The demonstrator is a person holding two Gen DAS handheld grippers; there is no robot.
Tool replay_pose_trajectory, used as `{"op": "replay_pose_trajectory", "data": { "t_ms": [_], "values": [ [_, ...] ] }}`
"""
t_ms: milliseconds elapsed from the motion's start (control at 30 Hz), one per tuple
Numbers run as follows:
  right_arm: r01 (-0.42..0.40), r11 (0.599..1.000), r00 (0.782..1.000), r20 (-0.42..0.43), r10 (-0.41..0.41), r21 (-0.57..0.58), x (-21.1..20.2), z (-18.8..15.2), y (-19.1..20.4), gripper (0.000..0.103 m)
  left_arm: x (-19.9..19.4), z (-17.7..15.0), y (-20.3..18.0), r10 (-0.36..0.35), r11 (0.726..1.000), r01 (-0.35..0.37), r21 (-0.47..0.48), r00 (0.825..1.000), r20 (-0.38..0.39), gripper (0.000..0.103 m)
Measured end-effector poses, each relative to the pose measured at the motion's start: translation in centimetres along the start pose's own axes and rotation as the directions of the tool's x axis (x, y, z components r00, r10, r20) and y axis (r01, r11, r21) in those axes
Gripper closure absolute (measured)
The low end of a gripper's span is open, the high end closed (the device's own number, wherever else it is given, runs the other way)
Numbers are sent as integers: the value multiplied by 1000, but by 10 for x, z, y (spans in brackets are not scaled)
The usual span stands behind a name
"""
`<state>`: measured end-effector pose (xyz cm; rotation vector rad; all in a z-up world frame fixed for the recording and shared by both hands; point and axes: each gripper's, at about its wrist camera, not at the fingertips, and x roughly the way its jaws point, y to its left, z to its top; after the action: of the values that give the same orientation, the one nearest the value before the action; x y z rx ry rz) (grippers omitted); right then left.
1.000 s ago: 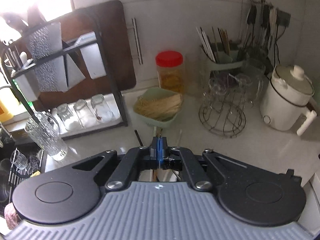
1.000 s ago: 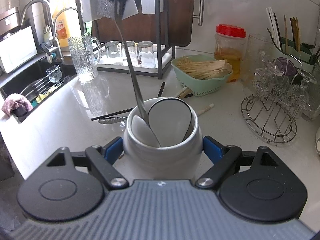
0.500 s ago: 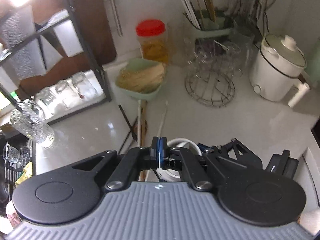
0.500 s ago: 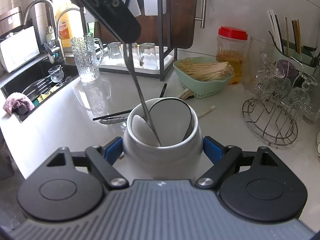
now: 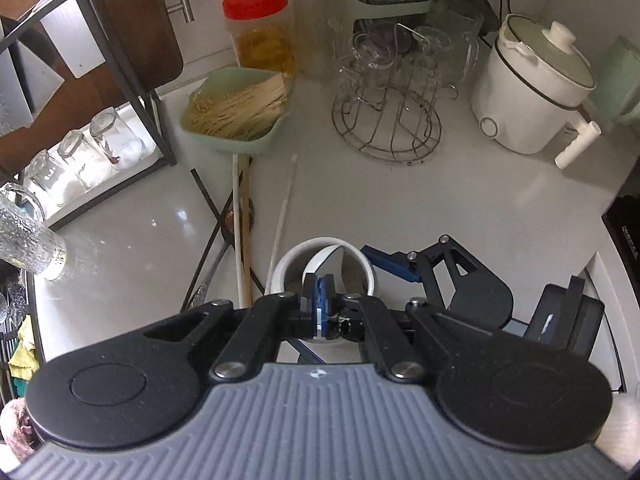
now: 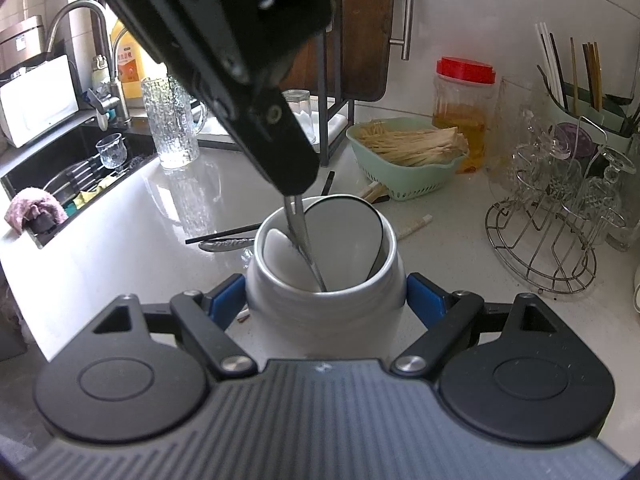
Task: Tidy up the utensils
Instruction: 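Open the left tool to release the fork and withdraw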
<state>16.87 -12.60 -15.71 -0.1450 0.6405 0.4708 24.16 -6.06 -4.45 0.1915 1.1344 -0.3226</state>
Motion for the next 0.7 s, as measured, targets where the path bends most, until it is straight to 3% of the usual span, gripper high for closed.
{"op": "replay_pose_trajectory", "data": {
  "t_ms": [300,533,700],
  "values": [
    [12,1000,1000,-3,-12,9,2,1,2,14,-5,-2,13,-46,997,46,-63,999,14,101],
    [20,1000,1000,-6,-20,15,2,1,3,14,-20,-9,18,-50,995,57,-81,995,83,83],
    [27,999,1000,-7,-27,20,2,1,4,14,-36,-14,18,-37,995,51,-85,987,158,78]
  ]
}}
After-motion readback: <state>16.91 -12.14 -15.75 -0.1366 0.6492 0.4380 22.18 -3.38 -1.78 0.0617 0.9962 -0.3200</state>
